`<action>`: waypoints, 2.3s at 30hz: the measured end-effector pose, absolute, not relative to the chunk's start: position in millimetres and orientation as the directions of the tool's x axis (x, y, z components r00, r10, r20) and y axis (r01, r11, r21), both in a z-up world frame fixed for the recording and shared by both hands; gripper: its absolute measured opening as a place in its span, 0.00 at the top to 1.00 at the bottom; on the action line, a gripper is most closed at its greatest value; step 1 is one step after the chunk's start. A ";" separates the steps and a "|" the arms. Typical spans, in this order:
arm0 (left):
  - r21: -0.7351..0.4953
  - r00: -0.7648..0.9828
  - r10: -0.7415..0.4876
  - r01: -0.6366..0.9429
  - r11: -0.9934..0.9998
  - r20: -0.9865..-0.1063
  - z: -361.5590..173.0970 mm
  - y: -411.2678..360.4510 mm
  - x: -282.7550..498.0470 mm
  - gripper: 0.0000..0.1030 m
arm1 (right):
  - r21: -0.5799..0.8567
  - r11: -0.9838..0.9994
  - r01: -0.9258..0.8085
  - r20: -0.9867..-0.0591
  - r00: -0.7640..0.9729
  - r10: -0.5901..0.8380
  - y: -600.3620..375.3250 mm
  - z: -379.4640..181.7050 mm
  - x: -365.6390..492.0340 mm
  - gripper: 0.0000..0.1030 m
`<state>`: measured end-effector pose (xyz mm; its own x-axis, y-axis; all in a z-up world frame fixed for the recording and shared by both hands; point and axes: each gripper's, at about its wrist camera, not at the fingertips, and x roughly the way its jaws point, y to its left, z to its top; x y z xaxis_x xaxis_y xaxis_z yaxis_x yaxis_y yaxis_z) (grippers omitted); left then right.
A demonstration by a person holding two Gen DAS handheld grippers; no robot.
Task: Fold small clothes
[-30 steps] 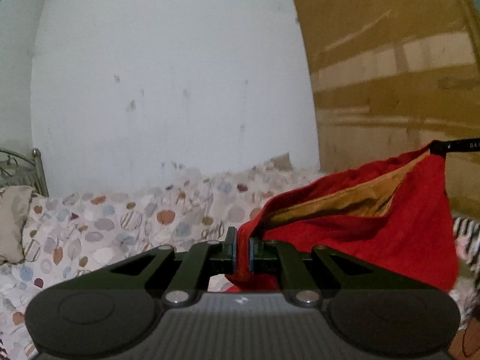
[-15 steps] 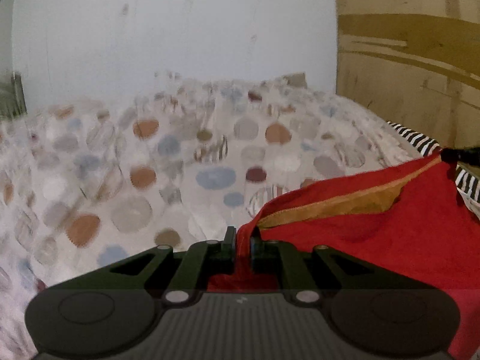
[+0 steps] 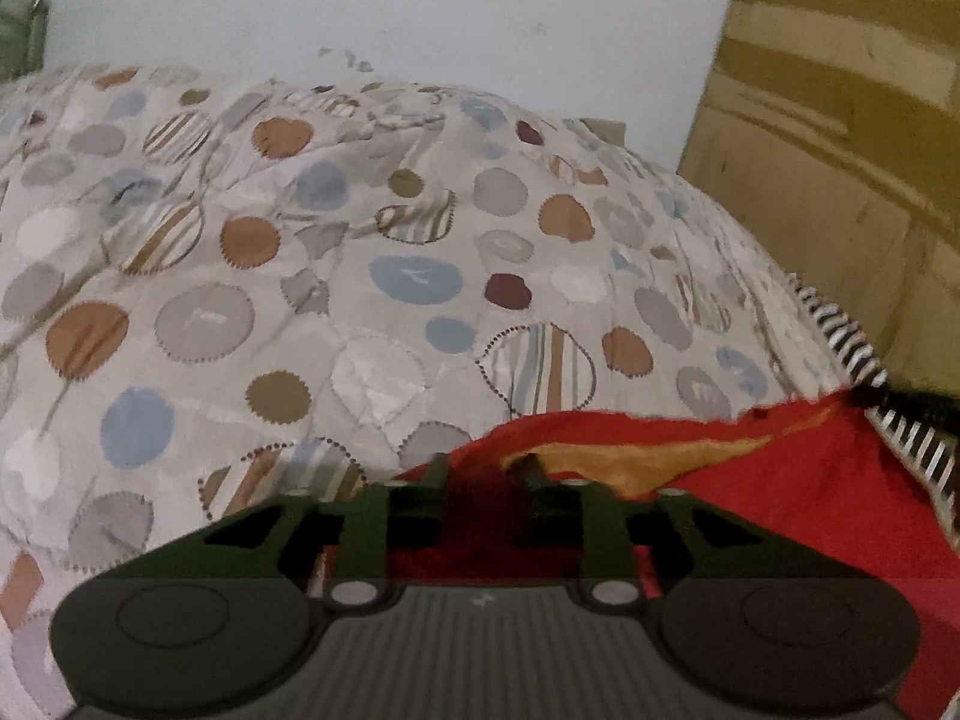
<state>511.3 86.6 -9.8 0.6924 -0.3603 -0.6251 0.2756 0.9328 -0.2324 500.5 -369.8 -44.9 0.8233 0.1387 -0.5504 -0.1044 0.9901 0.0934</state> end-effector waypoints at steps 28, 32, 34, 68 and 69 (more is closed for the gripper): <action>-0.388 0.677 -0.560 0.409 0.826 -0.477 -16.1 124.4 405.0 0.96 | -0.007 0.976 -0.219 -0.602 0.780 0.170 -349.9 -54.9 489.0 0.92; -0.367 0.754 -0.471 0.323 0.872 -0.457 -9.0 136.0 394.5 0.96 | -0.003 0.987 -0.160 -0.545 0.828 0.133 -358.1 -45.9 482.0 0.94; -0.379 0.744 -0.435 0.260 0.888 -0.507 -22.2 141.2 397.2 0.97 | 0.005 0.992 -0.129 -0.550 0.828 0.111 -363.6 -46.6 483.8 0.94; -0.383 0.722 -0.447 0.268 0.884 -0.527 -35.9 138.3 389.6 0.96 | -0.105 0.729 -0.676 -0.716 0.560 0.416 -177.6 -54.9 526.1 0.64; -0.386 0.722 -0.450 0.269 0.882 -0.526 -36.6 139.3 389.8 0.96 | -0.104 0.727 -0.678 -0.729 0.549 0.408 -174.2 -57.7 527.9 0.78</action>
